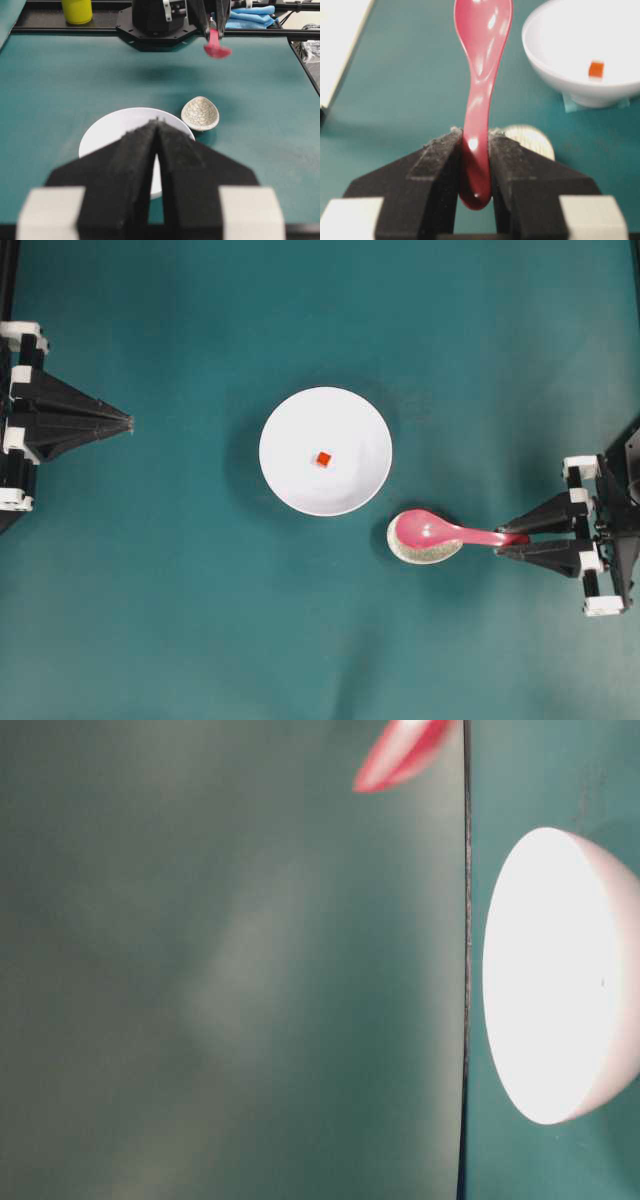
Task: Grip the spoon and scoop the red block from the bowl with right arm.
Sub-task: 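Carry the spoon over the white bowl and lower its bowl inside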
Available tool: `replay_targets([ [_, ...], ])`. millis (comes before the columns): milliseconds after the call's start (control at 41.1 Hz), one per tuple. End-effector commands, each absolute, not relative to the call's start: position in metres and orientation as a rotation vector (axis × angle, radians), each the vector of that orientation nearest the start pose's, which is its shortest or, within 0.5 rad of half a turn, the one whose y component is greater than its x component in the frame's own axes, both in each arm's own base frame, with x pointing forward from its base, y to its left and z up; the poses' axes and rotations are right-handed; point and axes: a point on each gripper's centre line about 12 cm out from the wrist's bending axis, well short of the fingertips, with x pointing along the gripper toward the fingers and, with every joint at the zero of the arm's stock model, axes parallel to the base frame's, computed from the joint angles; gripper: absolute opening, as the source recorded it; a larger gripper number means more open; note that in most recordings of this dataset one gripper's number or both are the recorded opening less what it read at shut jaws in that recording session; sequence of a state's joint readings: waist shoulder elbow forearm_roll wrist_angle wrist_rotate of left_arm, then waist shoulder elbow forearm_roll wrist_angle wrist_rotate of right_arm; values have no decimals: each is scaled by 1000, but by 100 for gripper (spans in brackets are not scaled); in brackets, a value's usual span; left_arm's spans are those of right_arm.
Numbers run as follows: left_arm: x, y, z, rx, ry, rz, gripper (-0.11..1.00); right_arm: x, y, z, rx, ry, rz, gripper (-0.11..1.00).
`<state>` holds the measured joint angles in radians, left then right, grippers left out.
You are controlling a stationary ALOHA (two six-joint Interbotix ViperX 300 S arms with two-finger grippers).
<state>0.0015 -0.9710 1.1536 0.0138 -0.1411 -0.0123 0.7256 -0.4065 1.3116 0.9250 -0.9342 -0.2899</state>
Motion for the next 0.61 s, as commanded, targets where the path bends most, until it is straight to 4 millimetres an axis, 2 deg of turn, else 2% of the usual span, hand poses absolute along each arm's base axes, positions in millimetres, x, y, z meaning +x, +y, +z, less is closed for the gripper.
replay_targets([
  [0,201,0,299,4,9,-1,0,216,85,192,266,131,7,24],
  [219,201,0,299,4,9,-1,0,231,78,233,345,85,8,24],
  [389,201,0,299,4,9,-1,0,244,62,266,429,71,-7,24],
  [584,201,0,299,4,9,-1,0,257,50,283,476,142,9,24],
])
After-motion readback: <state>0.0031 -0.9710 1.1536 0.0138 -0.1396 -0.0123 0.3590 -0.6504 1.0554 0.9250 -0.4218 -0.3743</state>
